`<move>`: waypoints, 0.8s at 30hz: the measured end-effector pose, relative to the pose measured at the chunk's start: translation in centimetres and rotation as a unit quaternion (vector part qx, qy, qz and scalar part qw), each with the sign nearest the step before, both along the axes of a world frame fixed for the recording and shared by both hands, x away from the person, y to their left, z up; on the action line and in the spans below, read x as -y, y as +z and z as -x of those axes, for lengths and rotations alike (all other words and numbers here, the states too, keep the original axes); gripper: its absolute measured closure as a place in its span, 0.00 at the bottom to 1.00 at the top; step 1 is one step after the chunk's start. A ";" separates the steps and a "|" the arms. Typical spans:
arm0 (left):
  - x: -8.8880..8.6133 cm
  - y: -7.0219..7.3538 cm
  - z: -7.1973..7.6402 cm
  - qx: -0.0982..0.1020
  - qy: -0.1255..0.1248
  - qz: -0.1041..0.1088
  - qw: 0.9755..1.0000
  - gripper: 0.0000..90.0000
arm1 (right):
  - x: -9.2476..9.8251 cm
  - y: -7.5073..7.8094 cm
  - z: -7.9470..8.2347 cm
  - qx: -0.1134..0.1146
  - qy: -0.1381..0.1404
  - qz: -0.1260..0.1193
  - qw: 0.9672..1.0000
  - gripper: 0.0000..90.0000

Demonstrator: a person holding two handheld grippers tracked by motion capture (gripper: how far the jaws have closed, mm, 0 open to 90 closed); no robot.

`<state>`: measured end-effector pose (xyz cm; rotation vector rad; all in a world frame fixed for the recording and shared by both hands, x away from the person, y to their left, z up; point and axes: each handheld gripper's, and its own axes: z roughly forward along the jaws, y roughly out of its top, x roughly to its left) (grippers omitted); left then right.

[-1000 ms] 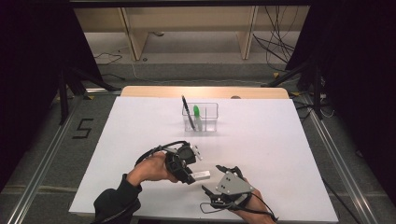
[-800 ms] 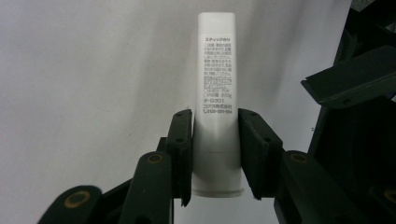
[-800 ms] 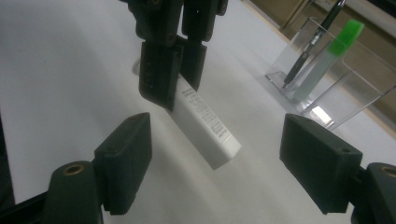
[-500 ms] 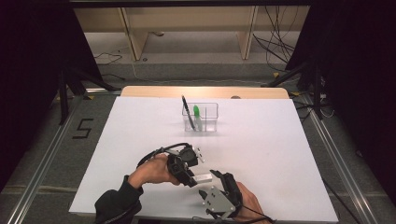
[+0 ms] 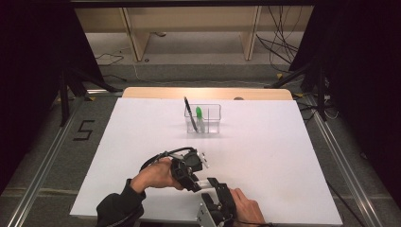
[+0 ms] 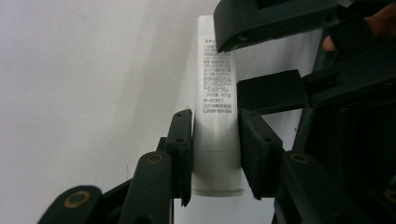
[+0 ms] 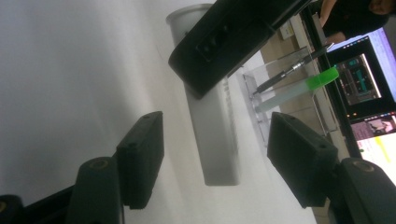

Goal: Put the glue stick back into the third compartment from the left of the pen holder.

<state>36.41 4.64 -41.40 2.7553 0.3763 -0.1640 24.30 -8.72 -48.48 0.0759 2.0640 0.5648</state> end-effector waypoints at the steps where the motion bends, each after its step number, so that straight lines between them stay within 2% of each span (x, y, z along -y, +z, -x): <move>1: 0.0 0.0 0.1 -0.001 -0.001 0.000 1.000 0.74 | -0.1 -0.1 0.1 0.003 -0.004 0.004 1.000 0.43; 5: 0.0 0.1 0.2 -0.001 0.002 0.000 1.000 0.74 | -0.4 -0.4 0.2 0.026 -0.010 0.026 0.999 0.48; 10: 0.3 0.2 0.4 -0.003 -0.005 -0.002 1.000 0.74 | -0.9 -0.8 0.4 0.053 -0.006 0.056 0.997 0.53; 16: 0.4 0.3 0.5 -0.006 -0.008 0.000 1.000 0.74 | -1.1 -1.0 0.6 0.075 0.001 0.071 0.995 0.59; 19: 0.5 0.3 0.6 -0.008 -0.009 0.000 1.000 0.74 | -1.2 -1.2 0.7 0.076 0.002 0.079 0.994 0.61; 21: 0.5 0.3 0.7 -0.010 -0.010 0.000 1.000 0.74 | -1.3 -1.3 0.7 0.085 0.002 0.086 0.993 0.63; 24: 0.5 0.4 0.7 -0.010 -0.009 0.000 1.000 0.74 | -1.4 -1.4 0.8 0.088 -0.001 0.085 0.992 0.67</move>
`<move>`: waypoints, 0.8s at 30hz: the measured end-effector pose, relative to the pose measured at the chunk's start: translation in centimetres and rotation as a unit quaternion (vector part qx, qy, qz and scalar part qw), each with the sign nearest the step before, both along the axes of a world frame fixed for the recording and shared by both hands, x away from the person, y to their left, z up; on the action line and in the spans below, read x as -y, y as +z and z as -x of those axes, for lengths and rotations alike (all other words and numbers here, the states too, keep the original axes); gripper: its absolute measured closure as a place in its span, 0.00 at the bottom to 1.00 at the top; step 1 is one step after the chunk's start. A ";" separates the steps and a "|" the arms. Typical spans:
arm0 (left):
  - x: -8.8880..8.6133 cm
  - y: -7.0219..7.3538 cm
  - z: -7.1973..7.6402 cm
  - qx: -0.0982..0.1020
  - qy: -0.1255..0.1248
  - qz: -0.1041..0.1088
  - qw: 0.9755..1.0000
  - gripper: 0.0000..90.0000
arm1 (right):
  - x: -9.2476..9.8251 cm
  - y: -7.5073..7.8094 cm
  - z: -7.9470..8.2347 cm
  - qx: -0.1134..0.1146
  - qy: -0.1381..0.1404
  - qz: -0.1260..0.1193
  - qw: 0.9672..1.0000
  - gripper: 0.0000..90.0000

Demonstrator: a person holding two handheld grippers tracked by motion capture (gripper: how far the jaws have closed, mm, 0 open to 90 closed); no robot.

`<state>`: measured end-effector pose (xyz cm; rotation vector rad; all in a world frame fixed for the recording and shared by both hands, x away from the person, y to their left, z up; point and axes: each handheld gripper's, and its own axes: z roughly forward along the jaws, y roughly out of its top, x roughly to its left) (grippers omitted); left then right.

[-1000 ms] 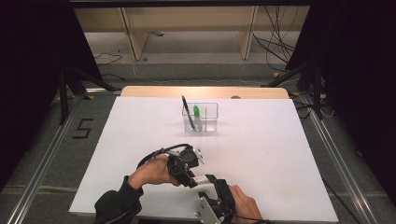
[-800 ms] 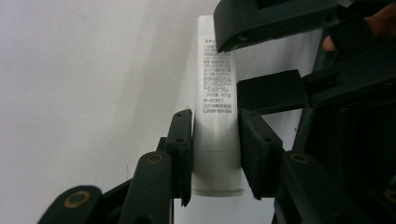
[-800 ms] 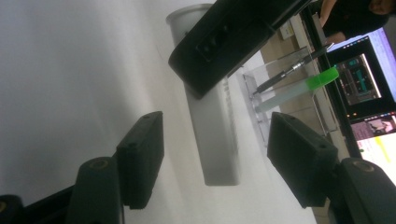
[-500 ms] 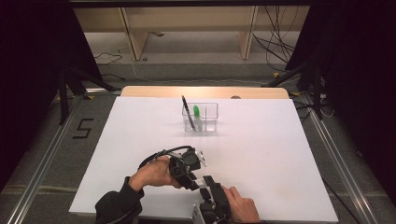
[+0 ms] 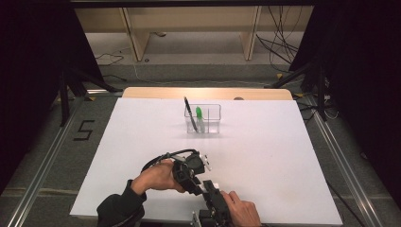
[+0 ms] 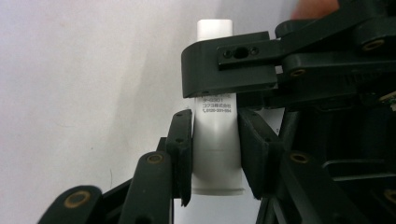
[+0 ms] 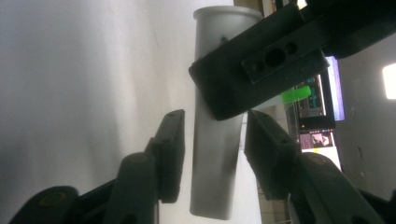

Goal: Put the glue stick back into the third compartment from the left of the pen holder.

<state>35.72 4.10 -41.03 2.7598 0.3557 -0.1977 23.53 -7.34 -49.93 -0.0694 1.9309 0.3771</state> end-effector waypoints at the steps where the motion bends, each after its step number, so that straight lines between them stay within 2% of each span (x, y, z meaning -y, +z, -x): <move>1: 0.0 0.0 0.0 0.000 0.001 0.000 1.000 0.74 | 0.0 0.0 0.0 0.003 0.001 0.001 1.000 0.69; 5: 0.0 0.0 0.0 -0.003 0.001 -0.002 1.000 0.74 | 0.0 0.0 0.1 0.005 0.003 0.006 1.000 0.76; 10: 0.0 -0.1 -0.1 -0.006 0.007 0.001 1.000 0.74 | -0.1 -0.1 0.2 0.013 -0.002 0.011 1.000 0.78; 11: 0.0 -0.2 -0.2 -0.008 0.006 -0.001 1.000 0.74 | -0.1 -0.2 0.1 0.022 0.002 0.019 1.000 0.78; 13: 0.0 -0.2 -0.2 -0.011 0.011 -0.004 1.000 0.74 | -0.2 -0.2 0.2 0.026 0.001 0.025 0.999 0.78; 16: 0.0 -0.4 -0.2 -0.013 0.010 -0.004 1.000 0.73 | -0.2 -0.3 0.1 0.023 0.000 0.023 0.999 0.79; 17: 0.0 -0.3 -0.2 -0.012 0.007 -0.005 1.000 0.72 | -0.2 -0.3 0.1 0.023 -0.001 0.023 0.999 0.79; 19: 0.0 -0.3 -0.2 -0.013 0.007 -0.004 1.000 0.62 | -0.1 -0.4 0.1 0.020 -0.004 0.015 1.000 0.79; 21: -0.1 -0.3 -0.2 -0.009 0.005 -0.005 1.000 0.58 | -0.1 -0.4 0.0 0.024 -0.001 0.013 1.000 0.79; 24: -0.4 -0.2 -0.2 -0.002 0.012 -0.005 1.000 0.52 | 0.0 -0.3 0.0 0.023 -0.001 0.021 1.000 0.79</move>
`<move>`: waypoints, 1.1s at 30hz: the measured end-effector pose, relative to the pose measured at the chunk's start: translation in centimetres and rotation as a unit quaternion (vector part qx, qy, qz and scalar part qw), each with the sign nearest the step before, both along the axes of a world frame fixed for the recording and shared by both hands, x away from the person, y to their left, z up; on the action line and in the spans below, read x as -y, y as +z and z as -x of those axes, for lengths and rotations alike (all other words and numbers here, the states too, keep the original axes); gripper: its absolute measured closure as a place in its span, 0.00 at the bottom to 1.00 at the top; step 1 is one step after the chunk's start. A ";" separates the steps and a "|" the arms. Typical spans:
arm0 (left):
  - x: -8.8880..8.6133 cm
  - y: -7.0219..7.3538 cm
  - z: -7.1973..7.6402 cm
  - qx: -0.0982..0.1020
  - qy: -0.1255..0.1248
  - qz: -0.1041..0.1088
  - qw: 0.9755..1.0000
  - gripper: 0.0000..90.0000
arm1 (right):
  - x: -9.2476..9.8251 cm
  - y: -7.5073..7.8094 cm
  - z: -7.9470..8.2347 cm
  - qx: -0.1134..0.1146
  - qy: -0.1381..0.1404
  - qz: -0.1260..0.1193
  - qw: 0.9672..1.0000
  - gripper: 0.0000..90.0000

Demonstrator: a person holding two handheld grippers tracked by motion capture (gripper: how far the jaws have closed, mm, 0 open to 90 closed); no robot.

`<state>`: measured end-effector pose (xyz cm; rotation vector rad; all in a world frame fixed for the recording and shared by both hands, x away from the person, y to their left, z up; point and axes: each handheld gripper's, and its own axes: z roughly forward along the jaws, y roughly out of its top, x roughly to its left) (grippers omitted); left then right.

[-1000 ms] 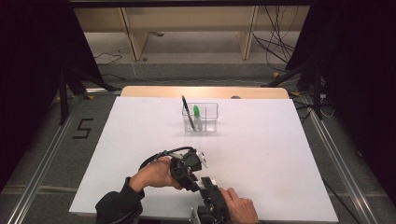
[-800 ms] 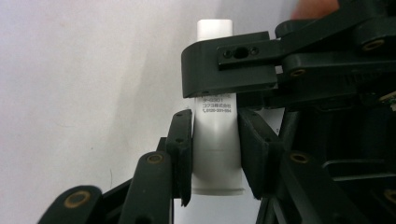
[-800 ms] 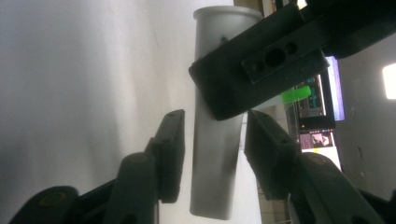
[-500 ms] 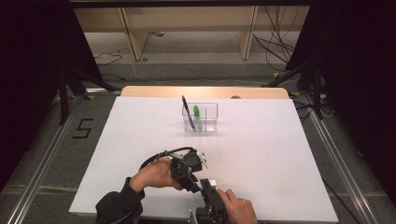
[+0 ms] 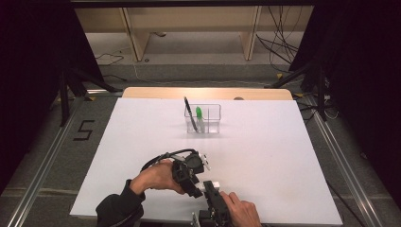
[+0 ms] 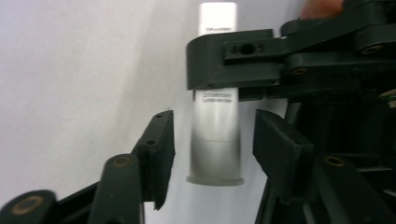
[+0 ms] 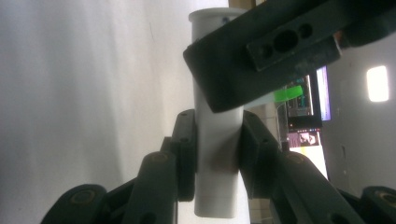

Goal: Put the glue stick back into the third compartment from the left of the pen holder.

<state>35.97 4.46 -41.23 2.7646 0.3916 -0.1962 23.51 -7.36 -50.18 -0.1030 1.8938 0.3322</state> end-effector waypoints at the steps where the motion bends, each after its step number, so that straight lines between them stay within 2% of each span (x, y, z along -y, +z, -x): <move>1: -0.1 0.0 0.0 0.001 0.000 0.001 1.000 0.50 | 0.0 0.0 0.1 -0.001 -0.003 -0.005 1.000 0.79; 6: -0.8 0.5 0.2 0.011 -0.002 0.004 1.000 0.44 | 0.3 0.0 -0.1 0.000 -0.006 -0.008 1.000 0.79; 9: -1.3 1.0 0.2 0.024 0.012 0.010 1.000 0.37 | 0.5 0.2 -0.1 0.002 -0.009 -0.010 1.000 0.79; 12: -1.9 1.2 0.0 0.031 0.022 0.020 0.999 0.31 | 0.6 0.2 -0.2 0.003 -0.009 -0.008 1.000 0.79; 14: -2.4 1.3 -0.1 0.035 0.028 0.020 0.999 0.27 | 0.7 0.3 -0.2 0.005 -0.003 -0.010 1.000 0.79; 18: -3.4 1.4 -0.1 0.041 0.038 0.027 0.998 0.23 | 0.8 0.6 -0.2 0.005 -0.004 -0.019 1.000 0.79; 20: -4.1 1.3 -0.2 0.049 0.051 0.038 0.997 0.22 | 1.0 0.9 -0.3 0.002 -0.002 -0.024 1.000 0.79; 25: -5.6 0.8 -0.4 0.060 0.079 0.057 0.993 0.20 | 1.5 1.6 -0.5 -0.015 -0.008 -0.061 0.998 0.79; 27: -6.0 0.6 -0.6 0.066 0.089 0.058 0.992 0.20 | 1.7 1.9 -0.6 -0.025 -0.008 -0.080 0.996 0.79; 29: -6.4 0.3 -0.6 0.078 0.096 0.070 0.990 0.20 | 1.9 2.4 -0.8 -0.037 -0.007 -0.097 0.995 0.79; 30: -6.5 0.2 -0.5 0.077 0.103 0.075 0.989 0.20 | 2.1 2.7 -0.8 -0.047 -0.012 -0.115 0.992 0.79; 31: -6.7 0.0 -0.5 0.083 0.107 0.081 0.987 0.20 | 2.2 2.8 -0.9 -0.052 -0.011 -0.121 0.991 0.79; 33: -7.0 -0.3 -0.4 0.091 0.117 0.089 0.985 0.20 | 2.6 3.4 -1.2 -0.067 -0.015 -0.148 0.987 0.79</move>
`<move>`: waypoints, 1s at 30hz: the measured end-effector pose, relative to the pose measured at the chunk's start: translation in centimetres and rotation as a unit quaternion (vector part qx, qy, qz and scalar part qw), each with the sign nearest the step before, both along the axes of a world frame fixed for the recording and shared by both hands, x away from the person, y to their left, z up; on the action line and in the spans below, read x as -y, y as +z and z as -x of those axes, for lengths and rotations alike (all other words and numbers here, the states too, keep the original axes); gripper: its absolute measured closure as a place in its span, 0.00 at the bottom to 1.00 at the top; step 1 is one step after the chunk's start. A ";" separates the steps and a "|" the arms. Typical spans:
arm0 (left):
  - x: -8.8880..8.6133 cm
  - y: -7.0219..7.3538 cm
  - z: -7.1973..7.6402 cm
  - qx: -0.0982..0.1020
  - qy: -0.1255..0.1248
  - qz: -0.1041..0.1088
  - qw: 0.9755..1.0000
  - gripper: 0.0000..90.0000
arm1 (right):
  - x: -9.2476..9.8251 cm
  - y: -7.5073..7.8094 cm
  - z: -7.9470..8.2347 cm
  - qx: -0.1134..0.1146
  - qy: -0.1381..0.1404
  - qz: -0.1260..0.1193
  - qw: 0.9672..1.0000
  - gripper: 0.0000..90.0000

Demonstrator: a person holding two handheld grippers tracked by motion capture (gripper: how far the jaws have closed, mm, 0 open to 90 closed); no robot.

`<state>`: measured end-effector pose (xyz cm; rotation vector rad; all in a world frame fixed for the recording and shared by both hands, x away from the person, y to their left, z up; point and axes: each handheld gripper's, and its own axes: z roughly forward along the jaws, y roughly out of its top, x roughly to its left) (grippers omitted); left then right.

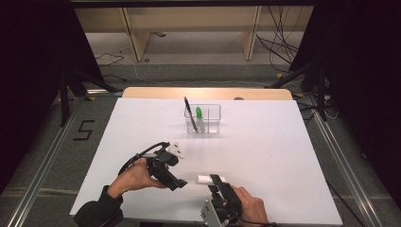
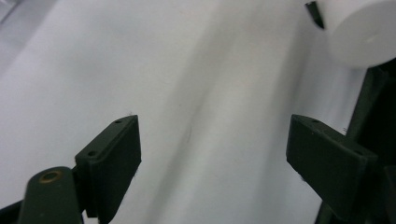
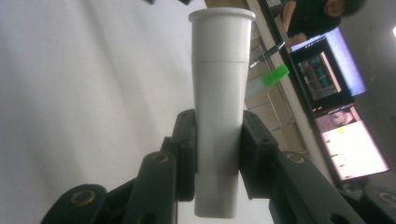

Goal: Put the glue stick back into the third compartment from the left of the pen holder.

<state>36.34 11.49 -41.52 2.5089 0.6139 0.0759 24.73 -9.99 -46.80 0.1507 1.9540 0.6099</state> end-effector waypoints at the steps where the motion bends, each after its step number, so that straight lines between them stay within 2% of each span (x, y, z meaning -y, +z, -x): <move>1: -0.2 -0.3 0.1 0.007 0.008 0.015 1.000 0.19 | 0.1 0.1 -0.1 -0.008 -0.004 -0.015 1.000 0.79; 3: -0.6 -0.8 0.5 0.012 0.013 0.044 0.999 0.18 | 0.6 0.5 -0.4 -0.029 -0.009 -0.038 0.999 0.79; 5: -0.9 -1.3 1.0 0.027 0.019 0.067 0.997 0.18 | 1.3 0.9 -1.1 -0.051 -0.010 -0.059 0.997 0.79; 6: -1.0 -1.5 1.2 0.034 0.022 0.077 0.996 0.18 | 1.6 1.0 -1.4 -0.069 -0.010 -0.075 0.995 0.79; 8: -1.3 -2.0 1.5 0.044 0.025 0.095 0.994 0.18 | 2.2 1.2 -2.0 -0.100 -0.014 -0.127 0.987 0.79; 9: -1.6 -2.3 1.7 0.052 0.029 0.107 0.993 0.18 | 2.4 1.3 -2.1 -0.113 -0.018 -0.140 0.984 0.79; 10: -1.7 -2.5 1.9 0.059 0.034 0.114 0.991 0.18 | 2.7 1.4 -2.4 -0.127 -0.020 -0.159 0.979 0.79; 11: -2.0 -2.7 2.0 0.063 0.040 0.118 0.990 0.18 | 3.0 1.6 -2.7 -0.136 -0.019 -0.172 0.975 0.79; 12: -2.2 -3.0 2.1 0.070 0.050 0.128 0.988 0.18 | 3.2 1.6 -2.8 -0.147 -0.021 -0.185 0.971 0.79; 14: -2.7 -3.6 2.3 0.075 0.064 0.140 0.985 0.18 | 3.5 1.7 -3.2 -0.163 -0.023 -0.204 0.965 0.79; 15: -2.9 -3.9 2.5 0.082 0.068 0.139 0.985 0.18 | 3.7 1.7 -3.4 -0.176 -0.023 -0.216 0.960 0.79; 17: -3.2 -4.2 2.7 0.089 0.073 0.135 0.984 0.18 | 3.9 1.8 -3.6 -0.195 -0.025 -0.234 0.952 0.79; 18: -3.4 -4.3 2.9 0.094 0.079 0.140 0.982 0.18 | 4.0 1.8 -3.7 -0.200 -0.024 -0.239 0.950 0.79; 20: -3.8 -4.3 3.2 0.093 0.087 0.158 0.979 0.18 | 4.2 1.9 -3.9 -0.214 -0.022 -0.253 0.943 0.79; 23: -4.2 -4.1 3.7 0.108 0.093 0.172 0.975 0.18 | 4.4 2.0 -4.0 -0.224 -0.019 -0.264 0.938 0.79; 27: -4.8 -4.0 4.0 0.105 0.110 0.210 0.966 0.18 | 4.5 2.1 -4.2 -0.237 -0.021 -0.279 0.930 0.79; 29: -5.0 -4.0 4.2 0.107 0.120 0.228 0.960 0.18 | 4.7 2.1 -4.4 -0.247 -0.021 -0.290 0.924 0.79; 30: -5.2 -3.9 4.2 0.101 0.123 0.240 0.958 0.18 | 4.8 2.1 -4.6 -0.253 -0.021 -0.297 0.920 0.79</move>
